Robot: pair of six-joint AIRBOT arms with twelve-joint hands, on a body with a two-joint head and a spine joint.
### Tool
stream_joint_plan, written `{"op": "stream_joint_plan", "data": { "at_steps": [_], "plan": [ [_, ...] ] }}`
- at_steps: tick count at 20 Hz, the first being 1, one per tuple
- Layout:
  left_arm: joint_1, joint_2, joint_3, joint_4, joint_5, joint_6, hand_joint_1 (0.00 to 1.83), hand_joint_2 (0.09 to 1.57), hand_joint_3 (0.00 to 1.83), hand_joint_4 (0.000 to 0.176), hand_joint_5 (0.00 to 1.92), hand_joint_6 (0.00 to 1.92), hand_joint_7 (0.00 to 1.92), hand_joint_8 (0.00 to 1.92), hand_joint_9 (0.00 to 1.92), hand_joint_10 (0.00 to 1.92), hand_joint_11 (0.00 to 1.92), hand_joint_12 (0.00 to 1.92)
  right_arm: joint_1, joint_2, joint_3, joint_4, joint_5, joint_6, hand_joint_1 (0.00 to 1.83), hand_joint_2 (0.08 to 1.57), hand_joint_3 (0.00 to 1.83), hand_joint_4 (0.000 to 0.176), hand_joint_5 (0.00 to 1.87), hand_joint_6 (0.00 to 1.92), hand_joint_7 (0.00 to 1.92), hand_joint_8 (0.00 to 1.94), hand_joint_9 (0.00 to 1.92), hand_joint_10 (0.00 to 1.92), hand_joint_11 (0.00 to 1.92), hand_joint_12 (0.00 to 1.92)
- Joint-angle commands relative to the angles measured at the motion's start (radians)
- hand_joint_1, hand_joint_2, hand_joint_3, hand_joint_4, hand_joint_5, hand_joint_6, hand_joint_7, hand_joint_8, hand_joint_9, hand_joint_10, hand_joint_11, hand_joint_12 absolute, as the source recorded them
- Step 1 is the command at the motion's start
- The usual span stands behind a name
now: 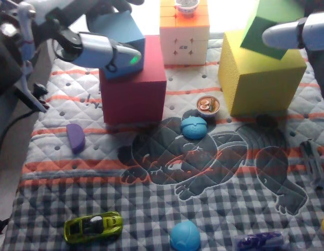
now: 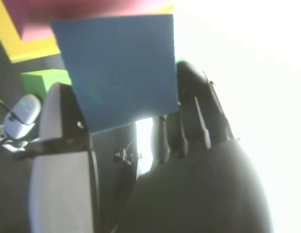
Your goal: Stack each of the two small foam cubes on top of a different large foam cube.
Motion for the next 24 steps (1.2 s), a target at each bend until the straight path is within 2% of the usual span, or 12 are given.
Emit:
{"op": "stream_joint_plan", "data": {
  "at_steps": [1,5,6,7,8,11,13,16,18,19,21,24],
  "plan": [
    [0.004,-0.003,0.008,0.014,-0.077,0.003,1.14,1.13,0.0,0.0,0.32,0.83,0.32,1.11,0.25,1.47,0.23,1.92,0.017,0.005,0.012,0.008,0.099,0.008,1.12,1.32,0.0,0.0,0.51,1.63,0.71,1.5,0.56,1.66,0.54,1.92],
    [0.012,-0.01,0.011,0.01,-0.072,0.003,1.02,1.13,0.0,0.0,0.16,0.44,0.12,0.14,0.0,0.43,0.0,1.42,0.017,-0.008,0.02,0.007,0.072,0.008,1.17,1.12,0.0,0.0,0.03,1.01,0.14,1.01,0.18,1.52,0.26,1.92],
    [0.013,-0.01,0.01,0.01,-0.074,0.003,0.89,1.12,0.0,0.0,0.03,0.09,0.02,0.03,0.0,0.08,0.0,0.78,0.017,-0.008,0.02,0.008,0.071,0.008,0.91,1.1,0.0,0.0,0.0,0.36,0.03,0.48,0.03,0.82,0.05,1.8],
    [0.014,-0.008,0.009,0.01,-0.078,0.003,0.8,1.1,0.0,0.113,0.0,0.0,0.0,0.0,0.0,0.0,0.0,0.03,0.017,-0.008,0.019,0.008,0.071,0.008,0.65,1.03,0.0,0.033,0.0,0.01,0.0,0.02,0.0,0.03,0.0,1.48],
    [0.017,-0.002,0.005,0.01,-0.086,0.003,0.74,1.09,0.0,0.161,0.0,0.0,0.0,0.0,0.0,0.0,0.0,0.01,0.017,-0.008,0.018,0.013,0.072,0.008,0.61,1.07,0.01,0.053,0.0,0.0,0.0,0.0,0.0,0.01,0.0,1.46],
    [0.024,0.041,-0.032,0.019,-0.149,0.003,0.66,1.07,0.0,0.175,0.0,0.0,0.0,0.0,0.0,0.0,0.0,0.0,0.017,-0.006,-0.014,0.013,0.102,0.008,0.49,1.0,0.0,0.059,0.0,0.0,0.0,0.0,0.0,0.0,0.0,1.46],
    [0.029,0.073,-0.056,0.023,-0.191,0.003,0.71,1.14,0.01,0.175,0.0,0.0,0.0,0.0,0.0,0.0,0.0,0.0,0.017,0.032,-0.044,0.013,0.152,0.008,0.56,0.99,0.0,0.067,0.0,0.0,0.0,0.0,0.0,0.0,0.0,0.04],
    [0.041,0.125,-0.106,0.042,-0.28,0.003,0.62,1.11,0.0,0.176,0.0,0.0,0.0,0.0,0.0,0.0,0.0,0.0,0.018,0.103,-0.108,0.0,0.232,0.008,0.46,0.97,0.0,0.074,0.0,0.0,0.0,0.0,0.0,0.0,0.0,0.0],
    [0.057,0.177,-0.156,0.067,-0.371,0.003,0.47,1.02,0.0,0.149,0.0,0.0,0.0,0.0,0.0,0.0,0.0,0.0,0.018,0.173,-0.17,-0.029,0.313,0.008,0.58,1.02,0.01,0.016,0.0,0.0,0.0,0.0,0.0,0.0,0.0,0.0],
    [0.063,0.188,-0.169,0.072,-0.39,0.003,0.53,1.04,0.0,0.17,0.0,0.0,0.0,0.0,0.0,0.0,0.0,0.0,0.018,0.188,-0.184,-0.033,0.331,0.008,0.59,1.04,0.0,0.066,0.0,0.0,0.0,0.0,0.0,0.0,0.0,0.53],
    [0.089,0.23,-0.213,0.092,-0.476,0.003,0.58,1.02,0.0,0.176,0.0,0.0,0.0,0.0,0.0,0.0,0.0,0.0,0.016,0.248,-0.238,-0.05,0.393,0.008,0.5,1.01,0.0,0.089,0.0,0.0,0.0,0.0,0.0,0.0,0.0,1.26],
    [0.153,0.287,-0.272,0.115,-0.617,-0.011,0.55,0.98,0.0,0.176,0.0,0.0,0.0,0.0,0.0,0.0,0.0,0.0,-0.013,0.31,-0.297,-0.09,0.482,0.008,0.55,0.99,0.0,0.105,0.0,0.0,0.0,0.0,0.0,0.0,0.0,1.2]
  ]
}}
